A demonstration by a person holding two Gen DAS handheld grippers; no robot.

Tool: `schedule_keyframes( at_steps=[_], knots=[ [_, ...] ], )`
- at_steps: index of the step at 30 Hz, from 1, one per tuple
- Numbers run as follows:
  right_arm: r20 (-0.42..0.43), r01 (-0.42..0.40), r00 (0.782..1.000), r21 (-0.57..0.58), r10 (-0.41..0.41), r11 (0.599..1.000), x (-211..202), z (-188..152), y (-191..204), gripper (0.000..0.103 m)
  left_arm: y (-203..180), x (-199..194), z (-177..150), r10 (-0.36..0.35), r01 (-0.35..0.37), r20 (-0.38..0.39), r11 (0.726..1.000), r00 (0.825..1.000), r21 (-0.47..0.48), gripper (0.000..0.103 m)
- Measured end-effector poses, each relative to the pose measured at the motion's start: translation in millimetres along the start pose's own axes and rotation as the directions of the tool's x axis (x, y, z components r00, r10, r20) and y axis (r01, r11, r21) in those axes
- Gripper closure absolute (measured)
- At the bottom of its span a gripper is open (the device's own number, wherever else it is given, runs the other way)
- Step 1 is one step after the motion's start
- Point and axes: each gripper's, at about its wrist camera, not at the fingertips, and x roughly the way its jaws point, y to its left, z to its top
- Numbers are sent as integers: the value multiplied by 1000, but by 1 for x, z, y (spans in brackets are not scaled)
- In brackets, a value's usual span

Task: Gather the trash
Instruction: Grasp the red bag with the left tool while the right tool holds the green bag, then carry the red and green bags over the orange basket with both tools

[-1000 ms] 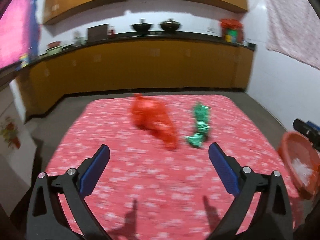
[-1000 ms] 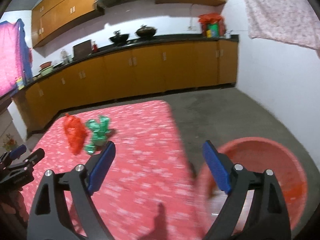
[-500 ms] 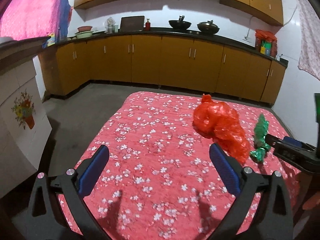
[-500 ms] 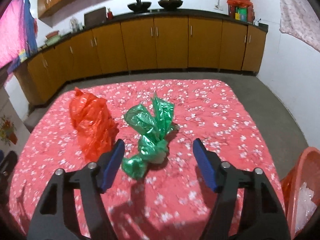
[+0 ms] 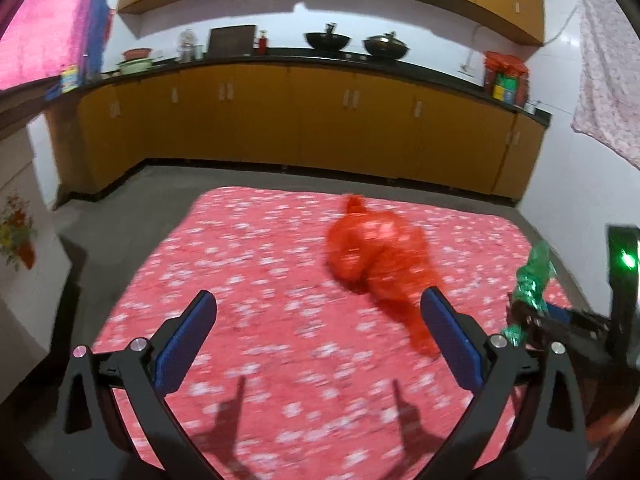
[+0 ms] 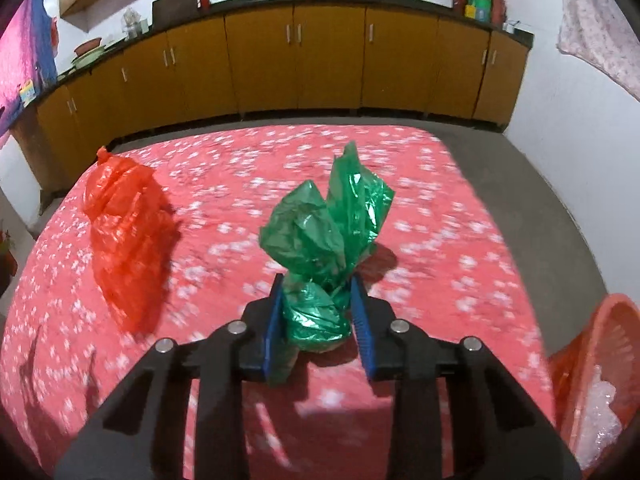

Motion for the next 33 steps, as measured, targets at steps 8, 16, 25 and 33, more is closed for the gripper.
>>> schedule_keyframes(
  at_steps=[8,16,25,33],
  knots=[
    [56,35,998,-20,-34,999,-35,-30,-42,71,-55,65,22,-9,7,-97,1000,995,-17,2],
    [54,2,999,1,-2,1000,-40,-33,-57,71,-53,107,18,64,-76,-221,996,973,-46,9],
    [40,-12,999,37,10,999,-43,-38,-62,71,-51,113,14,-12,3,-281,1000,960,-31,80],
    [71,-9,997,35,7,999,-71,-47,-63,71,-55,47,4,-57,66,-222,997,973,34,85]
  ],
)
